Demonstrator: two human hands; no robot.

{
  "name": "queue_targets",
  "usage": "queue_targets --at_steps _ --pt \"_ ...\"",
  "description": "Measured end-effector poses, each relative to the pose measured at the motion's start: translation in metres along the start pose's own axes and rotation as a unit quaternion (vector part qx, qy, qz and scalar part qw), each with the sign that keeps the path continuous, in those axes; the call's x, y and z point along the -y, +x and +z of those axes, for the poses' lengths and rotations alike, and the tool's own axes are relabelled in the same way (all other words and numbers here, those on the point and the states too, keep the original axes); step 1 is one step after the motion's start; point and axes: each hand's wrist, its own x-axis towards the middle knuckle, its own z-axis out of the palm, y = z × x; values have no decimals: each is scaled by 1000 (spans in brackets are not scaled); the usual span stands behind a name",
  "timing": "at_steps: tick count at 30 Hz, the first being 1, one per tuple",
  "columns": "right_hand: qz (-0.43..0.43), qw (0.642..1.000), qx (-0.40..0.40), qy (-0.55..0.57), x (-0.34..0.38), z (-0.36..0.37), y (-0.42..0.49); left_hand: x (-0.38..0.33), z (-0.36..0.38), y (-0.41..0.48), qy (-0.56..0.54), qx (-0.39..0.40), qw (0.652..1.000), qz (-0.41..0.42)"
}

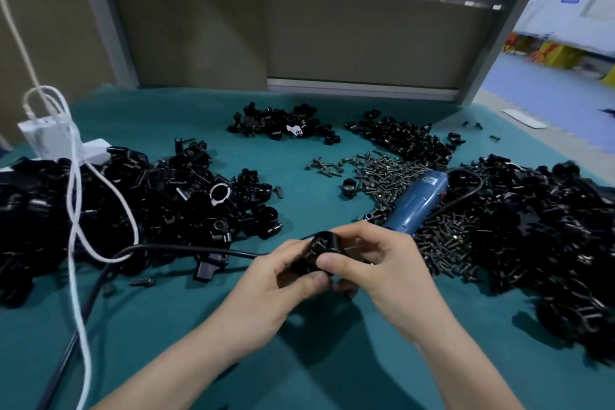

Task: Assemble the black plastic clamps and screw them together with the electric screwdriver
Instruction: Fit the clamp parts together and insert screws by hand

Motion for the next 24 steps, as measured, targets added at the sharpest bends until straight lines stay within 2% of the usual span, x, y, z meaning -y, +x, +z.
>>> queue_targets --at_steps 2,5,6,13,24 --pt "-1 1000 20 3 -1 0 0 0 1 0 74 -23 996 32" --pt "-35 990 13 -133 -3 0 3 0 -1 -1 245 -78 965 60" --pt "-42 984 5 -175 -5 1 4 1 -2 -1 263 -98 958 63" --pt "-39 964 9 -262 -7 0 9 2 -11 0 132 -71 988 22" --pt "43 978 92 -182 -7 -10 21 0 -18 4 -3 -44 997 -58"
